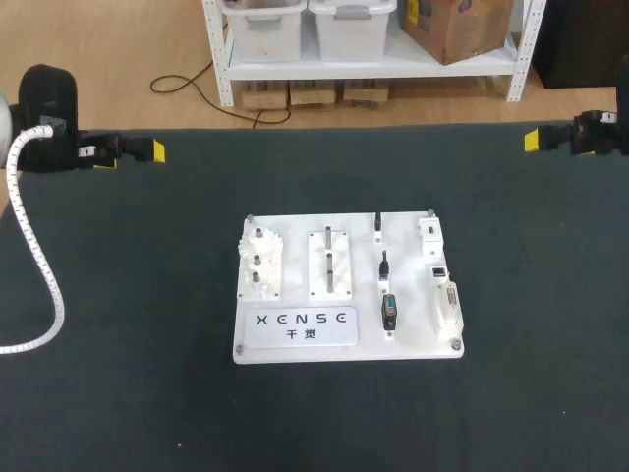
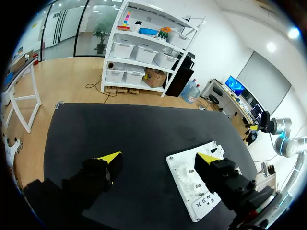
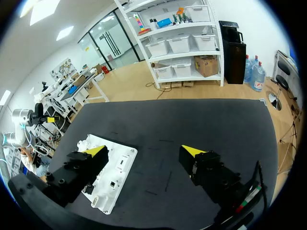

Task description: Insert the Ethernet cable into its matching sockets.

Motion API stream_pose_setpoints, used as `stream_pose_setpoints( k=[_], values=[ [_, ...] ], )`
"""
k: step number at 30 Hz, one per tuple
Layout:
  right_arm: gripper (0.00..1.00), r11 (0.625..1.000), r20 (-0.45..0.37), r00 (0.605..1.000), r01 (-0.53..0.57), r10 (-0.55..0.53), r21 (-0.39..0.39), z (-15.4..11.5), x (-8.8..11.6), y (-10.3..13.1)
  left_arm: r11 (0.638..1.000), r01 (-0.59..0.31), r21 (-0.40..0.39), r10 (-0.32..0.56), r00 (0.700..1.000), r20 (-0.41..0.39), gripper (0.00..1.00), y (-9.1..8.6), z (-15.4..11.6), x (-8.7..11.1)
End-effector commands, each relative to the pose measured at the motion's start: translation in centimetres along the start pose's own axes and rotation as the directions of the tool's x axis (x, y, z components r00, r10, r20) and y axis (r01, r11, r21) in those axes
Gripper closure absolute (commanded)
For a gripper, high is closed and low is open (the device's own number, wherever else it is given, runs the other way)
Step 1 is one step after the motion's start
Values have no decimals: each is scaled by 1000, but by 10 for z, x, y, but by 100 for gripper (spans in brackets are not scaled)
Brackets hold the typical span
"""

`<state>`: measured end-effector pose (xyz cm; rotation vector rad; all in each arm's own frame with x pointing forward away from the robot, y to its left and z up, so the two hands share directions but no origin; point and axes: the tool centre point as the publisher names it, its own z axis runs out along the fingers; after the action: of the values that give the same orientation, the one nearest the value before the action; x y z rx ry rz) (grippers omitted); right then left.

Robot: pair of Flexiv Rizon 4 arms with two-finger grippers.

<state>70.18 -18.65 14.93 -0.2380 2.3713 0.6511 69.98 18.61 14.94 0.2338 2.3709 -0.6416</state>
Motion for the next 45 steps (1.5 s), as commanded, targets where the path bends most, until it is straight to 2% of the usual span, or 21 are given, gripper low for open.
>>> stream_pose_setpoints(
  k=[1, 12, 14, 16, 19, 23, 26, 28, 30, 31, 34, 37, 40, 45],
  values=[
    [0, 1000, 0, 1000, 0, 0, 1, 0, 0, 0, 1000, 2, -9, -2, 1000, -6, 0, -2, 0, -1],
    [0, 1000, 0, 1000, 0, 0, 1, 0, 0, 0, 1000, 2, -9, -2, 1000, -6, 0, -2, 0, -1],
    [0, 1000, 0, 1000, 0, 0, 1, 0, 0, 0, 992, -107, 74, 107, 994, -7, 0, -6, 8, -7],
    [0, 1000, 0, 1000, 0, 0, 1, 0, 0, 0, 957, -241, 161, 241, 970, 15, 0, -13, 16, -13],
    [0, 1000, 0, 1000, 0, 0, 1, 0, 0, 0, 877, -388, 283, 378, 921, 93, 0, -28, 27, -19],
    [0, 1000, 0, 1000, 0, 0, 1, 0, 0, 0, 722, -572, 389, 544, 817, 191, 0, -50, 38, -24],
    [0, 1000, 0, 1000, 0, 0, 1, 0, 0, 0, 581, -677, 452, 619, 728, 295, 0, -66, 42, -24],
    [0, 1000, 0, 1000, 0, 0, 1, 0, 0, 0, 493, -721, 487, 658, 675, 334, 0, -75, 46, -22],
    [0, 1000, 0, 1000, 0, 0, 1, 0, 0, 0, 429, -746, 509, 681, 637, 360, 0, -84, 49, -19],
    [0, 1000, 0, 1000, 0, 0, 1, 0, 0, 0, 379, -765, 520, 698, 606, 383, 0, -90, 51, -17],
    [0, 1000, 0, 1000, 0, 0, 1, 0, 0, 0, 266, -805, 530, 721, 531, 446, 0, -107, 53, -10],
    [0, 1000, 0, 1000, 0, 0, 1, 0, 0, 0, 168, -833, 527, 733, 463, 499, 0, -121, 53, 0],
    [0, 1000, 0, 1000, 0, 0, 1, 0, 0, 0, 104, -843, 528, 739, 421, 526, 0, -131, 54, 10],
    [0, 1000, 0, 1000, 0, 0, 1, 0, 0, 0, 41, -838, 544, 753, 384, 534, 0, -146, 57, 27]
  ],
)
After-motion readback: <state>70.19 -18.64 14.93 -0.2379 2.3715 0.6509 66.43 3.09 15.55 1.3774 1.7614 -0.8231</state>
